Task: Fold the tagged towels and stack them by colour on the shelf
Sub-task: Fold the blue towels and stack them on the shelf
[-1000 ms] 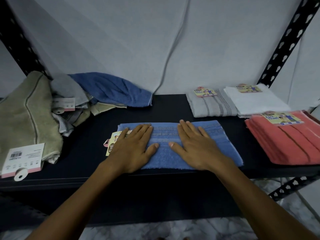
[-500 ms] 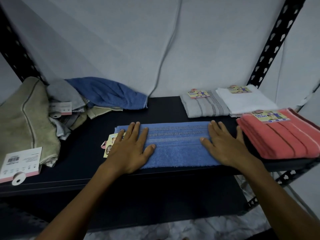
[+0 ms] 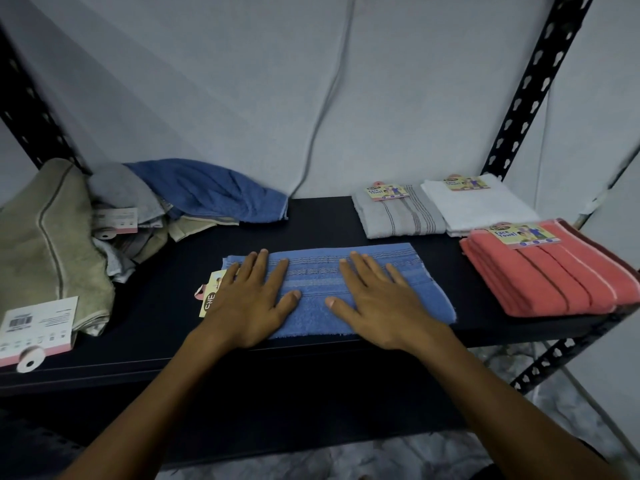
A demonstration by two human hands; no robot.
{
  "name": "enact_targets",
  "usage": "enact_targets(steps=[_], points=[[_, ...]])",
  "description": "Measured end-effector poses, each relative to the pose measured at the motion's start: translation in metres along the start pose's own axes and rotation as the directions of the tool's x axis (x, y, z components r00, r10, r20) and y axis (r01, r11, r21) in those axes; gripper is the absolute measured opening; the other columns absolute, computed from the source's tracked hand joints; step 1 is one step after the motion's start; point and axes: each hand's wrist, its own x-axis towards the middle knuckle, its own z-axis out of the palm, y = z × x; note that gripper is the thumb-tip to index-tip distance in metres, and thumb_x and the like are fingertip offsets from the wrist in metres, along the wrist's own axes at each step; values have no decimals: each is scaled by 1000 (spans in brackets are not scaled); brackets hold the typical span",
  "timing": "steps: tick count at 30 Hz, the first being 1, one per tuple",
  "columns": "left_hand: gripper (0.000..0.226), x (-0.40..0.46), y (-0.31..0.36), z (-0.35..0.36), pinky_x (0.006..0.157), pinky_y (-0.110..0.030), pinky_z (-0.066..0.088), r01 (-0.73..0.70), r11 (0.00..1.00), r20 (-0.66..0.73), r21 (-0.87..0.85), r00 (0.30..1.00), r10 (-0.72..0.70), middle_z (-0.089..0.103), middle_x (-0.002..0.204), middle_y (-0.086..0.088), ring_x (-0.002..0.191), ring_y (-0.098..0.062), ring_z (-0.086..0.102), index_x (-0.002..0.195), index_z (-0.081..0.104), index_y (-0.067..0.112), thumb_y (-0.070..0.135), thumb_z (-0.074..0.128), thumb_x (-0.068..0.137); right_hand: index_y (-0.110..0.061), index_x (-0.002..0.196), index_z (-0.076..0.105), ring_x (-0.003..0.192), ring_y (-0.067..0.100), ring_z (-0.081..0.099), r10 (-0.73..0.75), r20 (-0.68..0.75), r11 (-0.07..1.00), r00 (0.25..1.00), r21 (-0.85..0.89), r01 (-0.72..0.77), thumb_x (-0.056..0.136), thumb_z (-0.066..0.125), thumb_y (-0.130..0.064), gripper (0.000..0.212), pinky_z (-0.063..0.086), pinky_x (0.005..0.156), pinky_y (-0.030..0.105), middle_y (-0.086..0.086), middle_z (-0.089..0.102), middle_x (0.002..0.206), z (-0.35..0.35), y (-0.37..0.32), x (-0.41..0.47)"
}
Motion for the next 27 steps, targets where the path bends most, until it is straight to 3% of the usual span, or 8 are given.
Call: enact_targets(steps=[4, 7, 11, 14, 18, 21, 24, 27], points=[[106, 0, -1, 1, 122, -41, -4, -7, 1000, -10, 0, 1000, 7, -9, 165, -7, 152, -21, -8, 157, -3, 30, 82, -19, 66, -25, 154, -16, 147, 12, -23, 73, -8, 997, 997, 3, -73, 72, -7, -81, 100, -10, 121, 43, -5, -25, 160, -4, 25, -15], [115, -1, -2, 1, 123, -41, -3, -17, 1000, -16, -22, 1000, 16, -9, 165, -6, 151, -20, -9, 157, -2, 31, 87, -26, 60, -24, 154, -16, 147, 10, -22, 123, -10, 992, 992, 26, -122, 76, -4, -79, 97, -8, 122, 44, -6, -25, 160, -3, 41, -21], [111, -2, -4, 2, 122, -41, -5, -53, 998, -29, -42, 998, 52, -9, 165, -5, 151, -18, -11, 157, -2, 31, 87, -22, 63, -23, 155, -15, 147, 8, -21, 148, -29, 988, 989, 48, -147, 93, 7, -69, 80, -7, 122, 43, -7, -25, 160, 2, 60, -29], [113, -5, -2, 1, 121, -48, -5, -43, 999, -51, 17, 998, 44, -7, 165, -5, 151, -19, -13, 157, 1, 30, 85, -27, 63, -22, 155, -14, 148, 9, -17, 159, -44, 986, 986, 53, -157, 98, 9, -61, 73, -6, 122, 43, -6, -23, 161, 4, 64, -33], [94, -19, 6, 0, 119, -55, 3, 123, 992, -264, 23, 958, -113, 7, 164, -11, 152, -27, 1, 156, 19, 23, 73, -8, 81, -19, 155, -12, 149, 12, -15, 166, -51, 984, 985, 68, -163, 99, 9, -60, 73, -6, 121, 44, -4, -21, 162, 3, 63, -33], [94, -39, 18, 5, 118, -53, 6, 230, 966, -313, -115, 915, -255, 10, 163, -16, 152, -29, 5, 155, 20, 17, 72, -4, 83, -18, 156, -10, 150, 16, -14, 192, -32, 980, 981, 52, -190, 100, 11, -60, 74, -4, 120, 49, -2, -19, 163, -2, 58, -33], [98, -54, 24, 15, 120, -50, 8, 239, 954, -281, -179, 917, -283, 11, 164, -14, 151, -27, 8, 156, 16, 16, 74, -6, 80, -14, 157, 8, 151, 20, -10, 190, -36, 981, 981, -35, -192, 102, 21, -54, 69, -3, 118, 56, 2, -8, 165, -17, 51, -27], [104, -52, 18, 18, 121, -47, 4, 224, 960, -207, -169, 944, -257, 7, 165, -10, 152, -24, 4, 158, 5, 18, 79, -10, 75, -21, 151, 30, 151, 20, -3, 50, -107, 996, 993, -72, -58, 101, 38, -42, 55, 0, 118, 58, 5, 3, 165, -33, 41, -9]])
